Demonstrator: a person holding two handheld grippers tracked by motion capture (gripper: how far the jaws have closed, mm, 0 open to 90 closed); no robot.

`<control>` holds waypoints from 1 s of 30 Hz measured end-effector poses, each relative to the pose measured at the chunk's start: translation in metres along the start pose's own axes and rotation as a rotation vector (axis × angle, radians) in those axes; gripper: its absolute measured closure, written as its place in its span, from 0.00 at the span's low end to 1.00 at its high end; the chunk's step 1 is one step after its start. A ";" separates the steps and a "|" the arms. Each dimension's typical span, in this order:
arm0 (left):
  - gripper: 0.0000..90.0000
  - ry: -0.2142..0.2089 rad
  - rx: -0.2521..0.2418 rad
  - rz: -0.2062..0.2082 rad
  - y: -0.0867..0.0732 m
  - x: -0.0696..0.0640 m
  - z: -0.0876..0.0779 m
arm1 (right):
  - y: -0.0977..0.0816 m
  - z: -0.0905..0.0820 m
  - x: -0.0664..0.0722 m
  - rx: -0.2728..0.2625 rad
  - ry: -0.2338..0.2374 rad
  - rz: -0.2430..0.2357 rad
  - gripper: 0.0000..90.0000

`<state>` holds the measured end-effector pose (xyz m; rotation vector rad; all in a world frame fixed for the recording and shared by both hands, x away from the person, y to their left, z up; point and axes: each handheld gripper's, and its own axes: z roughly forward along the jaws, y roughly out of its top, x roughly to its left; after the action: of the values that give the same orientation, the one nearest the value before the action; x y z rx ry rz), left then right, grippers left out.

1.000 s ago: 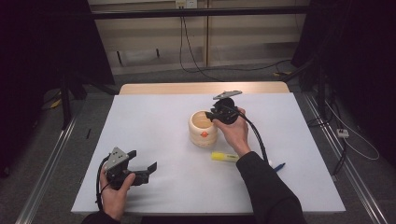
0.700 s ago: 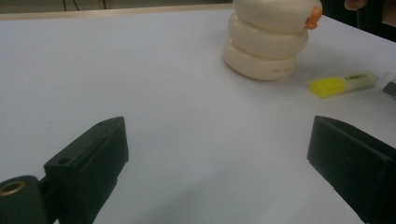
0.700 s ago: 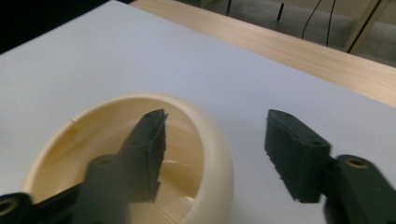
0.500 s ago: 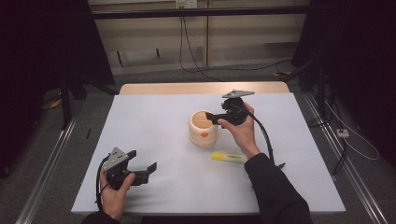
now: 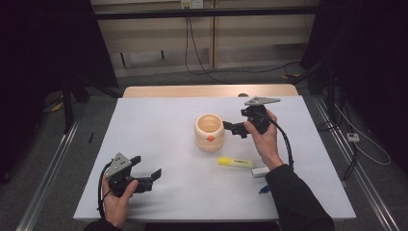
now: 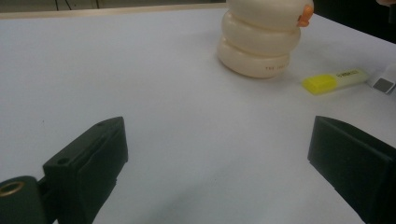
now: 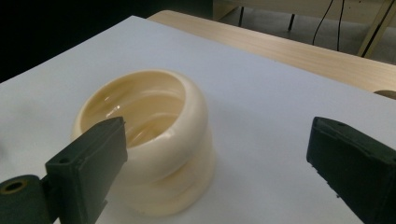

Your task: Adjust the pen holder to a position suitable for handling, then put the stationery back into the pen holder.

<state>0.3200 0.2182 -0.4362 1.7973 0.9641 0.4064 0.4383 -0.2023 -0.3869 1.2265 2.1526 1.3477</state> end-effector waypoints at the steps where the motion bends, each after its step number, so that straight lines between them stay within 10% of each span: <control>1: 0.05 0.004 0.002 0.000 0.000 0.000 -0.001 | -0.001 -0.002 -0.001 0.003 -0.002 0.000 0.06; 30: 0.06 0.019 -0.002 0.001 0.000 0.000 -0.004 | -0.049 -0.050 -0.018 0.044 -0.063 0.022 0.09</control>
<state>0.3174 0.2202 -0.4346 1.7951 0.9753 0.4262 0.3921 -0.2540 -0.4066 1.2958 2.1419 1.2589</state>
